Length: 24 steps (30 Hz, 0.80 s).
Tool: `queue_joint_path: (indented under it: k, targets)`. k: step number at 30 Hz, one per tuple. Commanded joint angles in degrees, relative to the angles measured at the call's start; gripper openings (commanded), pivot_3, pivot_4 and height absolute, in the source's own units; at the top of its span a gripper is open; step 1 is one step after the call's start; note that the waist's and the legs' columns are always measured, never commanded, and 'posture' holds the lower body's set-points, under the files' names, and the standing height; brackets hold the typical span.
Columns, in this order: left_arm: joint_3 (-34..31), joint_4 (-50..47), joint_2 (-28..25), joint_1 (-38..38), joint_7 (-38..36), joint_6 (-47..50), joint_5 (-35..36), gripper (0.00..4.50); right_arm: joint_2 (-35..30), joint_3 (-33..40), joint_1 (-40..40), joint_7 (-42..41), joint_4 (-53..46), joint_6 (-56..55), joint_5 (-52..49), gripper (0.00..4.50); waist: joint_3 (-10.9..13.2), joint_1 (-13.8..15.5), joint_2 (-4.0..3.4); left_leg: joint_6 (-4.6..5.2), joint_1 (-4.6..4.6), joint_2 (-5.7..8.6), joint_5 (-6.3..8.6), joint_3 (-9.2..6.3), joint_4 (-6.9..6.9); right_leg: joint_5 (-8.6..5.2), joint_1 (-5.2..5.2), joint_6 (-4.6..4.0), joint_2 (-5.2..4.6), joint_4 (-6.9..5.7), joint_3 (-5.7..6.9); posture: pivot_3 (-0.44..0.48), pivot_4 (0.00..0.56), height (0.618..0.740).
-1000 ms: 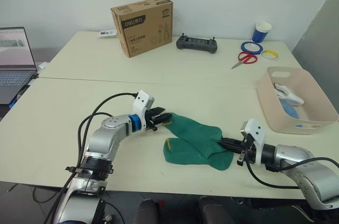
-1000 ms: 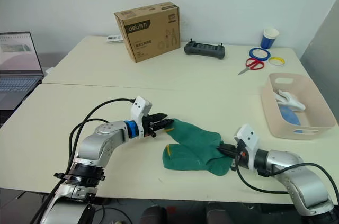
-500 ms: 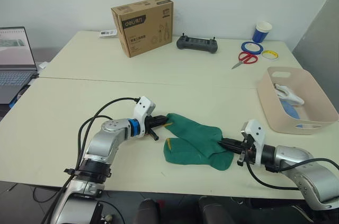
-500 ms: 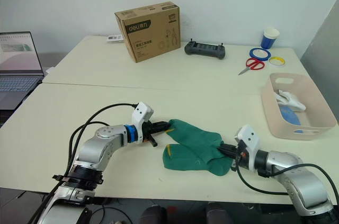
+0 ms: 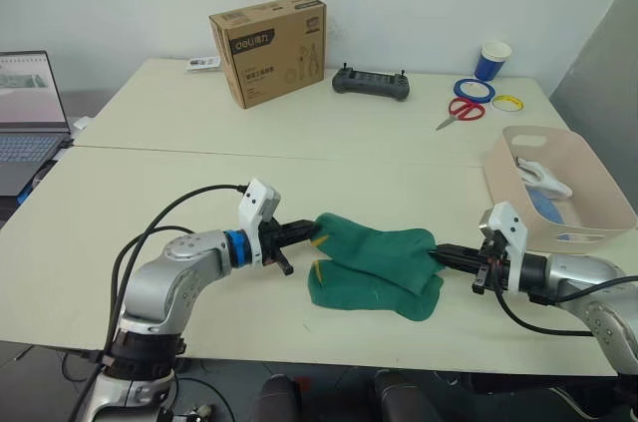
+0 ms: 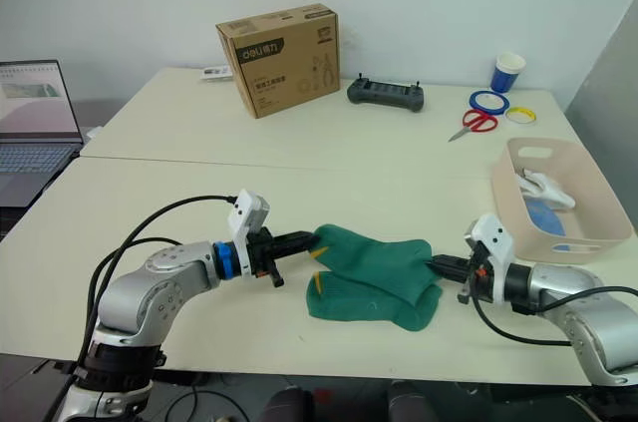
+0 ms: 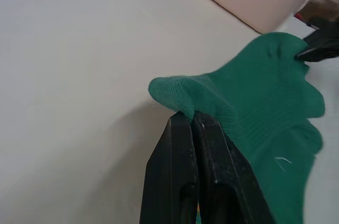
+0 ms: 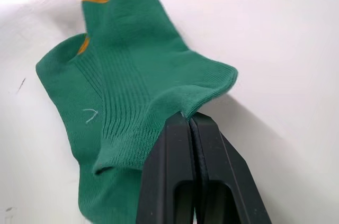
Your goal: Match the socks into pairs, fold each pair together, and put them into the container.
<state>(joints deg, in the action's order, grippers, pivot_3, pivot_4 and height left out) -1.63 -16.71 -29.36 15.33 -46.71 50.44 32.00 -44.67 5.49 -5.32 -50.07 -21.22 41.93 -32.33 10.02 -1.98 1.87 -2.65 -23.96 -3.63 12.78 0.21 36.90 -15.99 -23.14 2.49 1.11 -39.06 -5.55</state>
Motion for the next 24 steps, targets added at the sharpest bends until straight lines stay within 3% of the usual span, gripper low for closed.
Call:
queue_joint_path:
  k: [1,5,21,24]
  targets:
    - [-0.49,-5.07,-0.51,-2.26,0.88,3.15,3.68,0.02,-1.83,0.83,-0.82,-2.00,0.89,0.44,-0.79,0.00,0.00,0.01,0.00,0.00,0.00,0.00,0.00,0.00,0.00,0.00,0.00,0.00,0.00,0.00,0.01,0.000,0.150,0.740]
    - [1.70,-8.30,-0.34,-4.69,2.20,2.19,3.37,0.02,-4.63,-0.04,1.20,-5.77,0.68,1.58,-1.66,0.00,0.00,0.09,0.00,0.00,0.00,0.02,0.00,0.01,0.02,0.00,0.00,0.00,-0.03,0.00,0.01,0.000,0.150,0.740]
    - [3.94,-7.88,-3.60,-7.62,2.98,-3.79,-0.33,0.02,-1.70,-4.08,0.78,-4.71,4.81,-5.80,4.77,0.00,0.00,0.05,0.00,0.00,0.01,0.02,0.00,0.04,0.01,-0.01,-0.01,-0.01,-0.04,0.03,-0.01,0.000,0.150,0.740]
    - [4.18,-7.08,-3.71,-7.60,2.81,-5.76,-1.19,0.62,-1.83,-2.44,0.86,-4.96,5.84,-7.16,4.85,1.02,0.00,0.05,0.00,0.00,0.01,0.02,0.00,0.06,0.01,-0.01,-0.02,-0.02,-0.04,0.03,-0.02,0.000,0.150,0.740]
